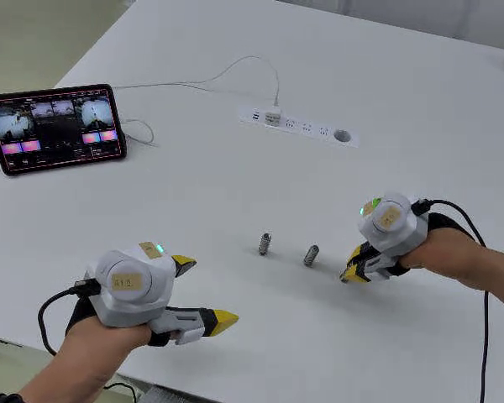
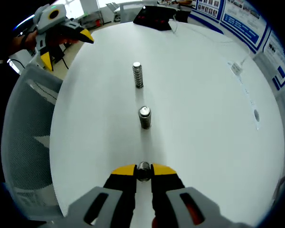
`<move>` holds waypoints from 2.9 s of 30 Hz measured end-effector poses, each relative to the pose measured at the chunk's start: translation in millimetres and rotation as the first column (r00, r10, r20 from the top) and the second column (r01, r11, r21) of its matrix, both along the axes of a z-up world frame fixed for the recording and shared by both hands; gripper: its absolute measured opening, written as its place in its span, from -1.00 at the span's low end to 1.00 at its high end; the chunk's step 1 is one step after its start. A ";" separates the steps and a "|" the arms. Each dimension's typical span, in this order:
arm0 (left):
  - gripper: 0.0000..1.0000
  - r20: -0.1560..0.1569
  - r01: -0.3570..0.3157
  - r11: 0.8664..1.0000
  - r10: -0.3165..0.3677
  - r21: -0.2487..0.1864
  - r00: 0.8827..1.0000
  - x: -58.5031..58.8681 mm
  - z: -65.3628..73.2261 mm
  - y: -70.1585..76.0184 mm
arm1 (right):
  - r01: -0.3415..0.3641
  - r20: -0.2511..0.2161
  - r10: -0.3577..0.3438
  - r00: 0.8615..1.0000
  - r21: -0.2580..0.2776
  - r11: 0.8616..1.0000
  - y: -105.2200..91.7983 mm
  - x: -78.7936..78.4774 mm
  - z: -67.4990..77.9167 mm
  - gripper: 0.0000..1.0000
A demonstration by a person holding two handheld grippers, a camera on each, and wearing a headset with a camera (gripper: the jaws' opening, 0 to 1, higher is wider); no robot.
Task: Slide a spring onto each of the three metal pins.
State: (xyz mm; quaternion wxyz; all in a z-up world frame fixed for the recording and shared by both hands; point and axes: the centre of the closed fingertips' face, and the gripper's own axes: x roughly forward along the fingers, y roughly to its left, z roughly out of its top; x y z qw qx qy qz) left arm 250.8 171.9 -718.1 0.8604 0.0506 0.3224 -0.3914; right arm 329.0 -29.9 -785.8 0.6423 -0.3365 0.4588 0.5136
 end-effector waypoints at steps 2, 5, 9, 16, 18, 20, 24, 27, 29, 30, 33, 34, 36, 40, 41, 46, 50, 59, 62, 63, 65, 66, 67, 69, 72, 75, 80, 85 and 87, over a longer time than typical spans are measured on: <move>0.35 0.000 0.001 1.000 -0.001 0.000 1.000 0.0 0.1 -0.5 | -0.006 0.002 0.006 1.000 -0.007 1.000 -0.4 0.5 -1.5 -0.74; 0.35 0.000 0.002 1.000 -0.002 0.001 1.000 0.0 0.4 -1.2 | 0.003 0.009 -0.003 1.000 -0.002 1.000 0.4 2.0 -3.1 -0.74; 0.35 0.000 0.001 1.000 -0.001 0.000 1.000 0.4 0.4 -1.3 | 0.017 0.010 -0.017 1.000 0.005 1.000 1.1 2.1 -5.9 -0.74; 0.35 0.000 -0.002 1.000 0.002 0.001 1.000 -0.5 -0.3 0.2 | 0.025 0.005 -0.025 1.000 -0.007 1.000 -2.4 0.6 -8.9 -0.59; 0.35 0.000 -0.004 1.000 0.004 0.000 1.000 -1.1 -0.1 0.6 | 0.019 0.006 -0.019 1.000 -0.003 1.000 -3.9 -1.0 -8.2 -0.52; 0.35 0.001 -0.004 1.000 0.004 0.001 1.000 -1.6 0.8 0.9 | 0.026 0.017 -0.025 1.000 -0.006 1.000 -7.4 0.7 -7.3 -0.47; 0.36 0.003 -0.003 1.000 0.003 -0.001 1.000 -1.3 1.7 0.2 | 0.081 0.033 -0.082 0.996 0.013 0.997 -15.5 4.6 -2.5 -0.35; 0.37 0.006 -0.002 1.000 0.002 -0.006 1.000 -0.5 3.3 -1.7 | 0.132 0.036 -0.133 0.990 0.033 0.991 -20.4 5.1 0.6 -0.23; 0.37 0.009 0.001 1.000 -0.001 -0.007 1.000 -0.1 4.0 -3.1 | 0.155 0.035 -0.156 0.987 0.047 0.987 -22.5 2.4 3.9 -0.19; 0.37 0.009 0.003 1.000 -0.003 -0.008 1.000 0.0 4.4 -3.8 | 0.166 0.031 -0.168 0.985 0.052 0.985 -23.4 1.3 4.3 -0.18; 0.38 0.011 0.005 1.000 -0.005 -0.012 1.000 0.7 5.5 -5.2 | 0.220 0.012 -0.221 0.975 0.088 0.972 -25.5 -1.1 4.4 -0.14; 0.38 0.012 0.004 1.000 -0.004 -0.015 1.000 0.8 6.2 -5.6 | 0.241 0.007 -0.243 0.970 0.102 0.965 -26.0 -2.1 5.2 -0.12; 0.38 0.012 0.004 1.000 -0.004 -0.017 1.000 0.9 6.7 -6.1 | 0.262 0.002 -0.264 0.964 0.116 0.958 -27.5 -3.1 6.1 -0.08; 0.38 0.013 0.006 1.000 -0.005 -0.020 1.000 0.6 7.6 -7.2 | 0.297 0.002 -0.300 0.954 0.138 0.945 -29.9 -5.6 7.8 -0.06; 0.38 0.013 0.006 1.000 -0.006 -0.020 1.000 0.5 7.6 -7.3 | 0.305 0.000 -0.308 0.951 0.145 0.941 -29.8 -5.8 8.4 -0.05; 0.39 0.015 0.006 1.000 -0.006 -0.024 1.000 0.2 8.4 -7.7 | 0.344 -0.016 -0.347 0.938 0.181 0.921 -27.3 -6.2 10.0 -0.04; 0.40 0.017 0.003 1.000 -0.003 -0.026 1.000 -0.6 10.3 -7.8 | 0.370 -0.025 -0.373 0.928 0.209 0.905 -24.8 -7.7 13.6 -0.01; 0.44 0.006 -0.006 0.999 0.006 -0.032 1.000 0.1 8.8 -7.2 | 0.461 -0.045 -0.471 0.881 0.306 0.833 -23.4 -12.6 26.9 0.07; 0.46 0.007 -0.007 0.999 0.007 -0.034 1.000 0.8 9.0 -7.7 | 0.476 -0.052 -0.488 0.871 0.329 0.815 -24.8 -16.6 29.9 0.11; 0.46 0.008 -0.007 0.999 0.007 -0.034 1.000 0.6 9.5 -7.9 | 0.481 -0.053 -0.493 0.868 0.335 0.810 -25.3 -17.9 31.0 0.13; 0.47 0.008 -0.006 0.999 0.006 -0.033 1.000 1.4 9.0 -7.9 | 0.492 -0.051 -0.509 0.859 0.353 0.796 -26.8 -18.7 33.6 0.15; 0.47 0.006 -0.006 0.999 0.006 -0.033 1.000 2.1 8.6 -7.7 | 0.502 -0.051 -0.521 0.852 0.362 0.786 -28.3 -19.1 35.1 0.16; 0.47 0.006 -0.006 0.999 0.006 -0.033 1.000 2.5 9.1 -7.7 | 0.510 -0.049 -0.531 0.846 0.366 0.778 -29.9 -19.3 36.3 0.18; 0.47 0.009 -0.011 0.999 0.011 -0.037 1.000 3.9 11.0 -7.6 | 0.531 -0.052 -0.559 0.828 0.396 0.749 -31.5 -19.4 40.9 0.20; 0.47 0.005 -0.013 0.999 0.013 -0.045 1.000 4.9 12.4 -7.8 | 0.555 -0.070 -0.588 0.806 0.434 0.709 -30.5 -23.3 47.3 0.23; 0.47 0.008 -0.018 0.999 0.018 -0.048 1.000 6.9 13.4 -6.9 | 0.562 -0.072 -0.598 0.798 0.446 0.697 -29.2 -27.5 50.1 0.26; 0.51 0.009 -0.028 0.998 0.028 -0.053 1.000 10.0 15.8 -5.5 | 0.571 -0.070 -0.614 0.786 0.465 0.677 -26.1 -32.4 55.0 0.29; 0.56 0.015 -0.028 0.998 0.029 -0.051 0.999 13.8 18.4 -4.8 | 0.578 -0.078 -0.629 0.773 0.493 0.650 -21.8 -37.6 59.8 0.33; 0.57 0.018 -0.032 0.998 0.033 -0.051 0.999 15.5 19.8 -4.3 | 0.581 -0.077 -0.634 0.770 0.497 0.645 -22.2 -39.9 59.0 0.35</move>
